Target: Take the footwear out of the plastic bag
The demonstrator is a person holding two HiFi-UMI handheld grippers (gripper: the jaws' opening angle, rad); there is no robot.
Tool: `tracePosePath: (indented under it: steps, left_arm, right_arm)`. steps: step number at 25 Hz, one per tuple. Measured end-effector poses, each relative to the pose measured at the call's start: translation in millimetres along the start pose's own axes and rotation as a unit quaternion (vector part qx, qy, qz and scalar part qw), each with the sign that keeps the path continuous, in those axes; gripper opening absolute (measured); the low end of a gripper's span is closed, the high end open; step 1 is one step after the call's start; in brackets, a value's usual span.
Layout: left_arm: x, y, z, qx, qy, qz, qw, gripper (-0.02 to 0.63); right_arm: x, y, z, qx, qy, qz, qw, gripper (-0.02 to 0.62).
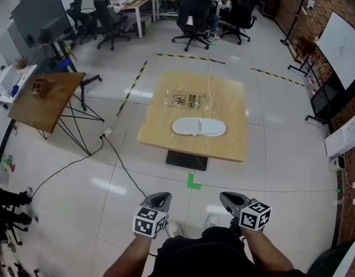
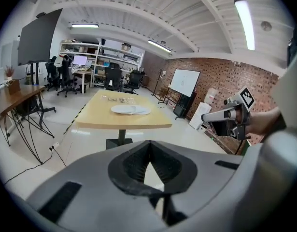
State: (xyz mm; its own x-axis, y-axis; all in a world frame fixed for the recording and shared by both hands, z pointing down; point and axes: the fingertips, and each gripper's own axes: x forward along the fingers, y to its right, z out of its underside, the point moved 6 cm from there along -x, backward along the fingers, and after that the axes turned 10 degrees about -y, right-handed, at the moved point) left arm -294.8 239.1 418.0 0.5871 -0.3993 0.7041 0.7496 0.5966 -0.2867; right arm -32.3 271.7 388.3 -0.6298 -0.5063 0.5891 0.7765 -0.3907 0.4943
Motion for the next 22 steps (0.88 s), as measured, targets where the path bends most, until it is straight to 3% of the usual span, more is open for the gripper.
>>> tracePosePath:
  steps: [10, 14, 22]
  left_arm:
    - [-29.1, 81.6, -1.4, 0.001, 0.06, -0.014, 0.9981, 0.008]
    - [-30.0, 122.2, 5.4, 0.0, 0.069, -0.016, 0.9975, 0.008]
    - [-32.1, 160.7, 3.6, -0.002, 0.079, -0.02, 0.9967, 0.008]
  right_arm:
    - [-75.5, -16.9, 13.5, -0.061, 0.009, -0.011, 0.998, 0.0]
    - [-114.4, -14.4, 25.8, -0.095, 0.028, 0.005, 0.995, 0.0]
    - [-148.9, -7.1, 38.2, -0.098, 0.059, 0.012, 0.993, 0.0]
